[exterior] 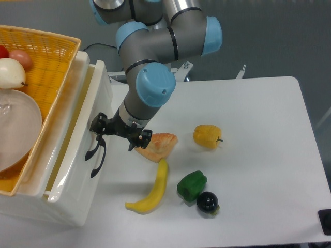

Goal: Slide the top white drawer open
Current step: 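Pull the handle outward, sliding the upper drawer open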

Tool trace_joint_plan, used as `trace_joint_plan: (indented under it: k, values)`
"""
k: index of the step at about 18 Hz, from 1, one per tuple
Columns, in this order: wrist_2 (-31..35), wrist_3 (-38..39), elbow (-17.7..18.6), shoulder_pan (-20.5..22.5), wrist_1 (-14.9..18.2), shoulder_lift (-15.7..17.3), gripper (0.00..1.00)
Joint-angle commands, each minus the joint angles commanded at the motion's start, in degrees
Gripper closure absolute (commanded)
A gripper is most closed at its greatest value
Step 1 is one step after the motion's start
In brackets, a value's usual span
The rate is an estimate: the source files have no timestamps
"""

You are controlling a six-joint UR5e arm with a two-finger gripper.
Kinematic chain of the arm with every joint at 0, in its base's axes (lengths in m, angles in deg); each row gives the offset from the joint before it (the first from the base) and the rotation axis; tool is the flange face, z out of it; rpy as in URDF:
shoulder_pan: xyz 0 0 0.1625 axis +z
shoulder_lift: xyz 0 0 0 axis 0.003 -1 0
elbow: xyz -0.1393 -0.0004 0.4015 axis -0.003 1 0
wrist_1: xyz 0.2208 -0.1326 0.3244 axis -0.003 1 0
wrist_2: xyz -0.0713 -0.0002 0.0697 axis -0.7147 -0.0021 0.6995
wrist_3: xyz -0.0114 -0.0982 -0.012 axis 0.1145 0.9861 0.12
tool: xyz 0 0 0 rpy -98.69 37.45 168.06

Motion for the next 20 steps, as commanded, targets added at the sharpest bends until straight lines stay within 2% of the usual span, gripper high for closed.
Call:
trace_joint_plan:
  k: [20]
  values:
    - [0.1,-0.4,-0.9,1.2,-0.1,-0.4,0.00]
